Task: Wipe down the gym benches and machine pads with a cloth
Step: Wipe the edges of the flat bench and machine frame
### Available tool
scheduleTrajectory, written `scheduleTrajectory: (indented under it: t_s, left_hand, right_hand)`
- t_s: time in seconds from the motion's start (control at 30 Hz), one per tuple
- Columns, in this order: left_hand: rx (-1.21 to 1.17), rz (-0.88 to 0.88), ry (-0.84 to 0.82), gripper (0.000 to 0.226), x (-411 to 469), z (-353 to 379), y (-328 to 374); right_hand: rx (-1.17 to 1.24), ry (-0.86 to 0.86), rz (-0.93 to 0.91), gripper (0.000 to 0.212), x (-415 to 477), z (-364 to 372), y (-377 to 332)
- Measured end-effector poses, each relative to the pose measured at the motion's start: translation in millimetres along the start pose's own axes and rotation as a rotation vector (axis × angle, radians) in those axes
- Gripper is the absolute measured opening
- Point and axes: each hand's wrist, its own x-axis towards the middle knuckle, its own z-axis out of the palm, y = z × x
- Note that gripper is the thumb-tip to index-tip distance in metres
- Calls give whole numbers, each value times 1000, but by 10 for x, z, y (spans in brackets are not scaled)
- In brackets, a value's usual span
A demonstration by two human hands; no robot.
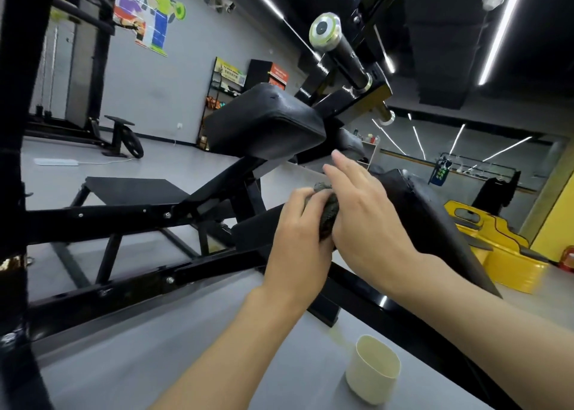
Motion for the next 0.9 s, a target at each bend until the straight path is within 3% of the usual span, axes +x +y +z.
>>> scheduleTrajectory:
  t_s: [0.1,0.23,0.47,0.6,0.63,0.77,0.9]
  left_hand:
    - [0,12,105,39,2,90,-90]
    - [-23,-151,269,38,-53,102,-219]
    - [24,6,155,35,-64,60,-252]
    - [116,-355,174,30,-185,-68,-628]
    - [133,-378,168,26,-175,-51,-599]
    - [166,-76,84,24,-106,64,-356]
    - [284,-165,86,27,-162,5,-720]
  right_hand:
    - [-130,54,-76,64,-26,68,38]
    - [-335,12,-156,75,-45,122,53]
    - [-732,-151,-213,71,-67,159,57]
    - [-783,-141,-212,76,-54,189,29]
    - [-787,-131,-213,75,-50,205,16]
    - [-826,-80,-178,70,-49,325,-13]
    - [-828,-54,-148,65,-65,390,9]
